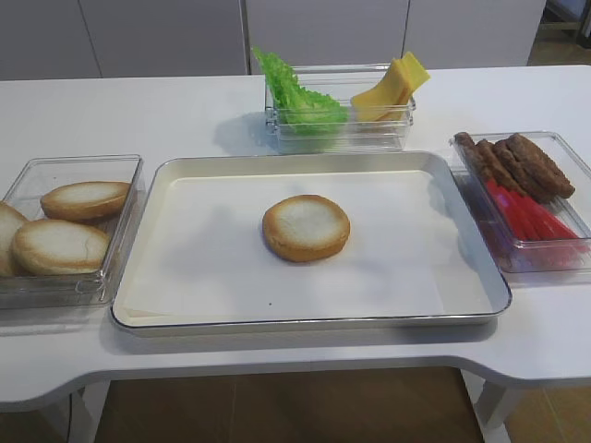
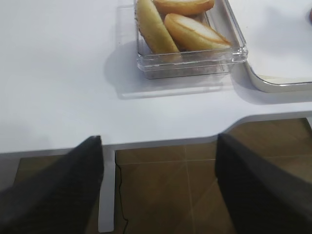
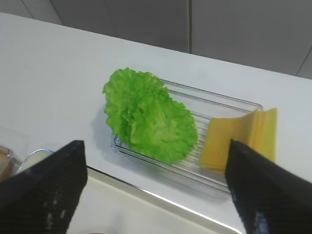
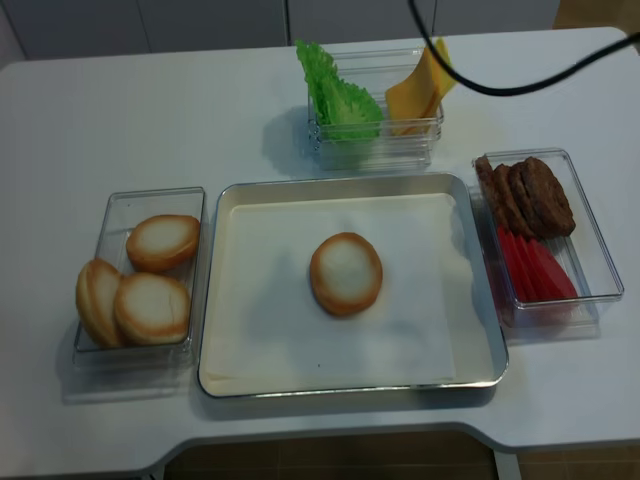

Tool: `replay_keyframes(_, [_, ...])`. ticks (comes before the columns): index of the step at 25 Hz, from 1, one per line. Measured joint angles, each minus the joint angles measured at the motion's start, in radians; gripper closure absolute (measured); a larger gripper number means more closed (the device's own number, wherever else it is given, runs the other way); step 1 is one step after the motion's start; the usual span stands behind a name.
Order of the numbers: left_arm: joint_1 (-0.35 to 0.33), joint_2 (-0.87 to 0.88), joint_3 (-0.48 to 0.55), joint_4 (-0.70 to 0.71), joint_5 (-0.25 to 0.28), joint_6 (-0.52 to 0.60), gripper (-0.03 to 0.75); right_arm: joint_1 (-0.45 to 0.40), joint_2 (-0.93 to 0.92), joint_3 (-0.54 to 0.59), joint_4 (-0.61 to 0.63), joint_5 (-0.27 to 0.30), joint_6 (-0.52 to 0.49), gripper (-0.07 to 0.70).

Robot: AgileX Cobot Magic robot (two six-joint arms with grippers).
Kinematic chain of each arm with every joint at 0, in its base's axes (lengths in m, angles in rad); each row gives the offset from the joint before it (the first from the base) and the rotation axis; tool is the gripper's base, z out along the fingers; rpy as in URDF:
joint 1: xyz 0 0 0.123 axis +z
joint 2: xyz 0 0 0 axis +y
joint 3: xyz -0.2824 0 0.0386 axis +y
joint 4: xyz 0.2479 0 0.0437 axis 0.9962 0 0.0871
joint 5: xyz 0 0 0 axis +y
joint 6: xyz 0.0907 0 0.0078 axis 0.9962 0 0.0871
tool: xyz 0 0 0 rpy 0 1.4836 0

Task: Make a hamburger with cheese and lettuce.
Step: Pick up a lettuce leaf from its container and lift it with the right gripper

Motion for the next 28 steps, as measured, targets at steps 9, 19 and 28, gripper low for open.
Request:
replay_keyframes(9, [0.000,0.000,0.000,0.000,0.000,0.000,0.183,0.116,0.168,-0.122,-0.025,-0.114,0.002,-0.064])
replay_keyframes(19, [0.000,0.000,0.000,0.000,0.000,0.000,0.183,0.194,0.300,-0.122,-0.064,-0.270,0.000,-0.064])
replay_keyframes(28, [0.000,0.000,0.000,0.000,0.000,0.000,0.183,0.244,0.355,-0.122,-0.113,-0.335,-0.152,-0.064])
